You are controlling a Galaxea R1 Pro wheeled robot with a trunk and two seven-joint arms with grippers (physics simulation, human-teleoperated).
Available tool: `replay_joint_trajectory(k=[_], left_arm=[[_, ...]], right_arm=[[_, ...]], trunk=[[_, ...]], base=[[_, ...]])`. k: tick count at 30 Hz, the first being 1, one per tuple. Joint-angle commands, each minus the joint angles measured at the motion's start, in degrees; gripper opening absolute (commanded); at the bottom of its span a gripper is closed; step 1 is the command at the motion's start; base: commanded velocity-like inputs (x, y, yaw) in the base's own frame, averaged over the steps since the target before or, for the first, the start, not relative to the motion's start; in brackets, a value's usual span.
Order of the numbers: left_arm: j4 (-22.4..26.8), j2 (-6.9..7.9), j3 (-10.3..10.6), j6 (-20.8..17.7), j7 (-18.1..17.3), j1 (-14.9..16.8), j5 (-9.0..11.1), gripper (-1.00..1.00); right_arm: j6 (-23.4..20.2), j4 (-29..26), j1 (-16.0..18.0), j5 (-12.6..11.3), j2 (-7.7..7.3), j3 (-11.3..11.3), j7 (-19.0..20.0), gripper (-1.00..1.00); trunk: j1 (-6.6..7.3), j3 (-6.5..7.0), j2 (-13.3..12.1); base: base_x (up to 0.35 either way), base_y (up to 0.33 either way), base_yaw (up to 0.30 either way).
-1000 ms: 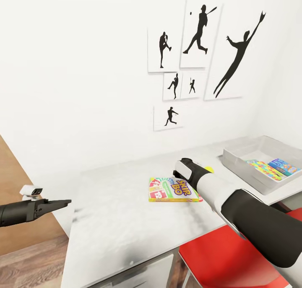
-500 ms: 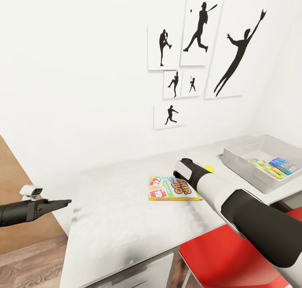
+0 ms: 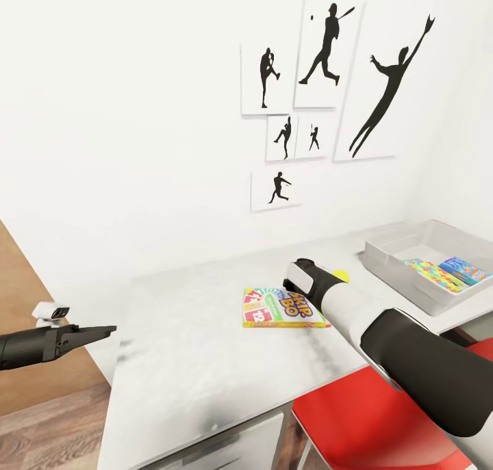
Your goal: Put all the toys in the child's room - the three board games (two on the bed and one on the table), the two jigsaw puzzles on the table, and the tennis ball on the table - inside the toy box on the table in the child's room.
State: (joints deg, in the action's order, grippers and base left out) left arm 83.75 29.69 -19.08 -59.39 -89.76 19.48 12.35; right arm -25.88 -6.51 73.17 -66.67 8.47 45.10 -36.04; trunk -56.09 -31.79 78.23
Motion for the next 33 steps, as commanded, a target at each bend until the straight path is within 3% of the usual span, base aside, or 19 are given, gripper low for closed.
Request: replay_joint_trajectory(k=[1, 33], left_arm=[[0.0, 0.02, 0.0, -0.6, -0.2, 0.0, 0.0, 1.0], [0.0, 0.0, 0.0, -0.6, -0.2, 0.0, 0.0, 1.0]], right_arm=[[-0.4, -0.1, 0.0, -0.3, 0.01, 0.4, -0.3, 1.0], [3.8, -0.1, 0.0, -0.3, 0.14, 0.3, -0.4, 1.0]], trunk=[[0.0, -0.06, 0.0], [-0.22, -0.24, 0.4]], base=[[0.0, 0.0, 0.0], [0.0, 0.0, 0.0]])
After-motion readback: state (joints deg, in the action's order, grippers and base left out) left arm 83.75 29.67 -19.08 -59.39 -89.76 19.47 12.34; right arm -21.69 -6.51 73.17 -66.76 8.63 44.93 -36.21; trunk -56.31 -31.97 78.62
